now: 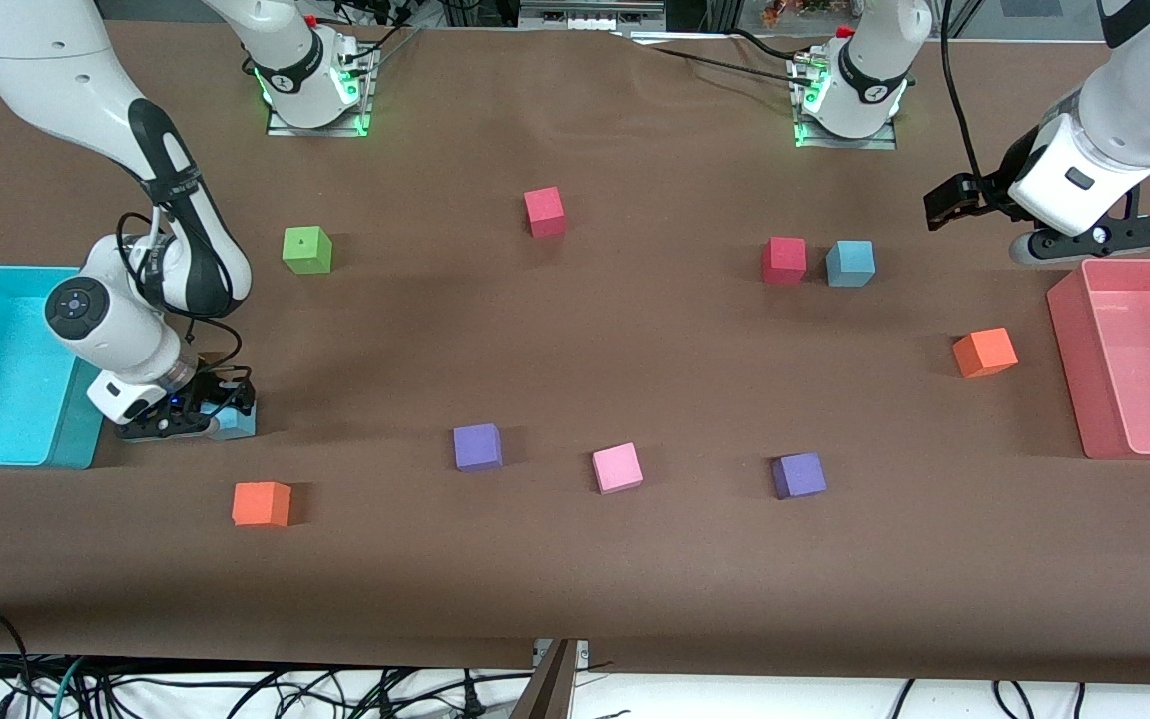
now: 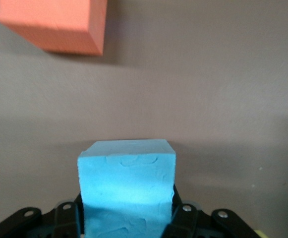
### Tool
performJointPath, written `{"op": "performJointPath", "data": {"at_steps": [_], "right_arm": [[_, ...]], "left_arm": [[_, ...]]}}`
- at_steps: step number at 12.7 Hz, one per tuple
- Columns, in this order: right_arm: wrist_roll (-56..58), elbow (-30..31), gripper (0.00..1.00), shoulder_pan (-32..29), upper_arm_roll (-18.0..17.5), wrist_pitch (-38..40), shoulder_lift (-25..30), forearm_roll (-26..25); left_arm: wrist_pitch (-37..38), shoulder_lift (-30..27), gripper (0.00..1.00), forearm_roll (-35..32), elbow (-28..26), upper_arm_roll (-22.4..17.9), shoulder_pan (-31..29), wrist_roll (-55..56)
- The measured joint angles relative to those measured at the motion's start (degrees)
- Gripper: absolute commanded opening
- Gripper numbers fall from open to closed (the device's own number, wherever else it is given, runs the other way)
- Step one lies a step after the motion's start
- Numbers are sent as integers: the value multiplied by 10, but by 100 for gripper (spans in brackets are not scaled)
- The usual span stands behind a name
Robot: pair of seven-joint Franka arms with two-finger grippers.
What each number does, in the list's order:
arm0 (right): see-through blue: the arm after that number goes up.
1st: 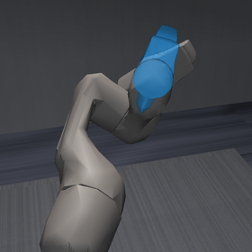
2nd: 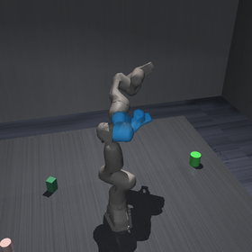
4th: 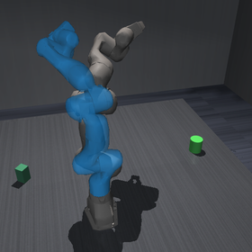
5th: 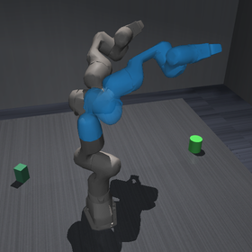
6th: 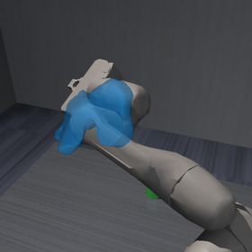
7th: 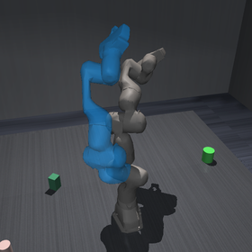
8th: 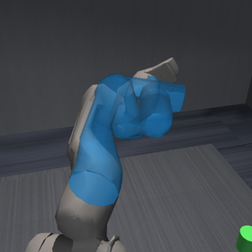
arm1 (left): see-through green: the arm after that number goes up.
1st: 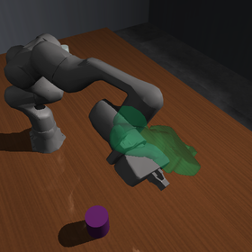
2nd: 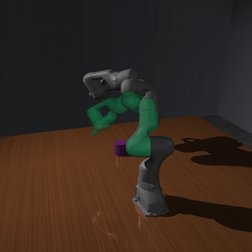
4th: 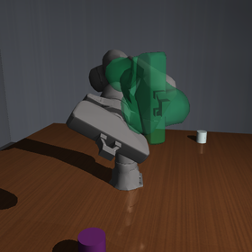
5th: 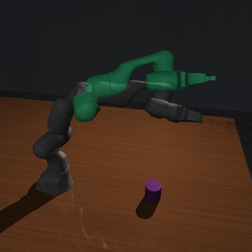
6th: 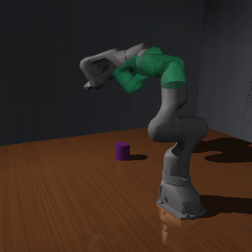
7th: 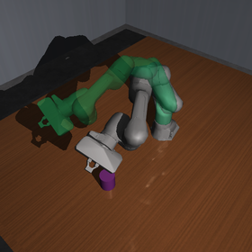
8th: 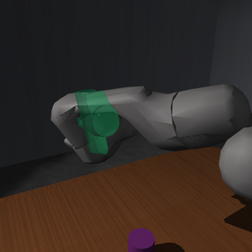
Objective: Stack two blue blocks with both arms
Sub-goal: 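Lower the right gripper around the light-blue cube and close it, then lift the light-blue cube and carry it to the table center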
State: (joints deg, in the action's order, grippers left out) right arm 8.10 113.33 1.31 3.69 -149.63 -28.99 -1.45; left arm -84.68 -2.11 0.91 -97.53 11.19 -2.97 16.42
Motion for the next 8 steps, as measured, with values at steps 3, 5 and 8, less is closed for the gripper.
{"op": "performJointPath", "data": {"at_steps": [3,5,8], "right_arm": [[1,-32,18,1,-2,115,51,0],[1,-73,18,1,-13,225,85,0],[-54,-141,19,14,-47,369,108,1]], "left_arm": [[0,0,100,0,0,0,0,0],[0,0,100,0,0,0,0,0],[-1,0,100,0,1,0,0,0]]}}
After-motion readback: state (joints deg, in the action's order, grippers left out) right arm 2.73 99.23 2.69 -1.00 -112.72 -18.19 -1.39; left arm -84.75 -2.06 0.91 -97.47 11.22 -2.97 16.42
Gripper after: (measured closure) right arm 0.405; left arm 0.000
